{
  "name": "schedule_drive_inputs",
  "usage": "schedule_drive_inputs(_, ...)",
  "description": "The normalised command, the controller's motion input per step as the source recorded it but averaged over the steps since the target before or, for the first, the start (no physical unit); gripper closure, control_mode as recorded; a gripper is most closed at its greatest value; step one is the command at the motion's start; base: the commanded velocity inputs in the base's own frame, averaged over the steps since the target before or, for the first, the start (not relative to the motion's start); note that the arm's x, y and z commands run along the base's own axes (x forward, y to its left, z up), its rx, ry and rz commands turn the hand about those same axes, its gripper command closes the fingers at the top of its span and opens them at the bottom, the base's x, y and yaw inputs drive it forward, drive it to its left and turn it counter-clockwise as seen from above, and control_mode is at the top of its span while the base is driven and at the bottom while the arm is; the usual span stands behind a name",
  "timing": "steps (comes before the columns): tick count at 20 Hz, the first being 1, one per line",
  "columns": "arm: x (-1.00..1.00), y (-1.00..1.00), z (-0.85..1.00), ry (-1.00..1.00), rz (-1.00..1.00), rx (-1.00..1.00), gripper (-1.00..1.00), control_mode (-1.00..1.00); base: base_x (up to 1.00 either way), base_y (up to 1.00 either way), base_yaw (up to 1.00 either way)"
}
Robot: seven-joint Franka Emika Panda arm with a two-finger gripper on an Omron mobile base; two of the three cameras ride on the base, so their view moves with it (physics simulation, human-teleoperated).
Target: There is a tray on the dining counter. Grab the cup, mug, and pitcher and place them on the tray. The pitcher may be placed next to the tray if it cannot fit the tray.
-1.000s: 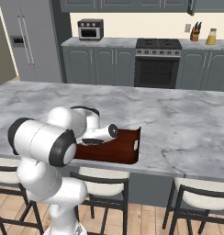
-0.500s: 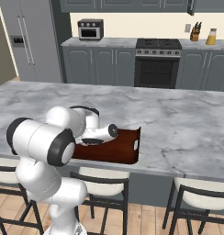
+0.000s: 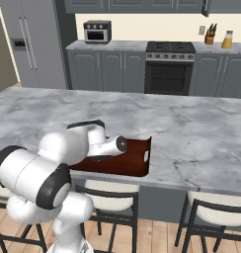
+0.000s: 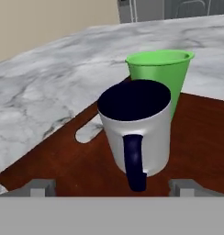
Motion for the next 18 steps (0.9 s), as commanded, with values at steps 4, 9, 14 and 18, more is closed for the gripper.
schedule_drive_inputs(4, -0.01, -0.08, 0.90, 0.00, -0.12, -0.05, -1.00, -1.00, 0.00, 0.00, 0.00)
schedule_drive_inputs(9, -0.03, -0.03, 1.00, 0.00, -0.20, -0.08, -1.00, -1.00, 0.00, 0.00, 0.00)
schedule_drive_inputs(14, -0.16, 0.00, 1.00, 0.00, -0.28, -0.08, -1.00, -1.00, 0.00, 0.00, 0.00)
schedule_drive_inputs(18, -0.12, 0.00, 1.00, 0.05, -0.31, -0.05, -1.00, -1.00, 0.00, 0.00, 0.00)
